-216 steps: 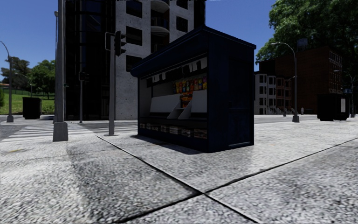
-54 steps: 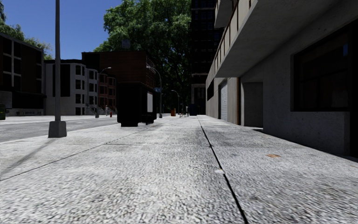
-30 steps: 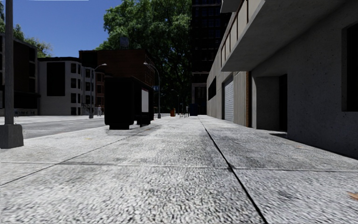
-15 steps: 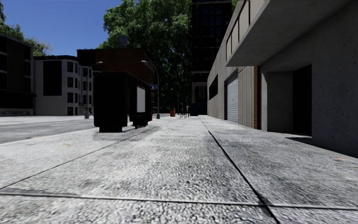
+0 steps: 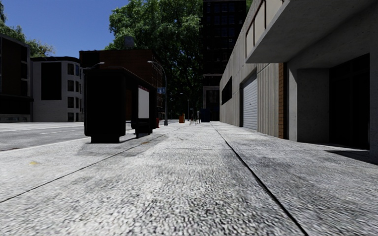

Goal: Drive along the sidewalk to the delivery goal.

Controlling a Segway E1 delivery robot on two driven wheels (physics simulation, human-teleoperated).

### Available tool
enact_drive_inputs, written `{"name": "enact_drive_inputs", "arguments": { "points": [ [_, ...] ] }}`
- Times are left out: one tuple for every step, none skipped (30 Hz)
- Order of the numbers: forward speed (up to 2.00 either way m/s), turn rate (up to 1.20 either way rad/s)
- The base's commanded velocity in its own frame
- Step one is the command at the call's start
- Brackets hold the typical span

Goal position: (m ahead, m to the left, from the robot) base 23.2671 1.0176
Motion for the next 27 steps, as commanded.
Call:
{"name": "enact_drive_inputs", "arguments": {
  "points": [
    [2.00,0.00],
    [2.00,0.00],
    [2.00,0.00],
    [2.00,0.00],
    [2.00,0.00],
    [2.00,0.00],
    [2.00,0.00],
    [2.00,0.00],
    [2.00,0.00],
    [2.00,0.00],
    [2.00,0.00],
    [2.00,0.00],
    [2.00,0.00],
    [2.00,0.00],
    [2.00,0.00],
    [2.00,0.00],
    [2.00,0.00],
    [2.00,0.00],
    [2.00,0.00],
    [2.00,0.00],
    [2.00,0.00],
    [2.00,0.00],
    [2.00,0.00],
    [2.00,0.00],
    [2.00,0.00],
    [2.00,0.00],
    [2.00,0.00]
  ]
}}
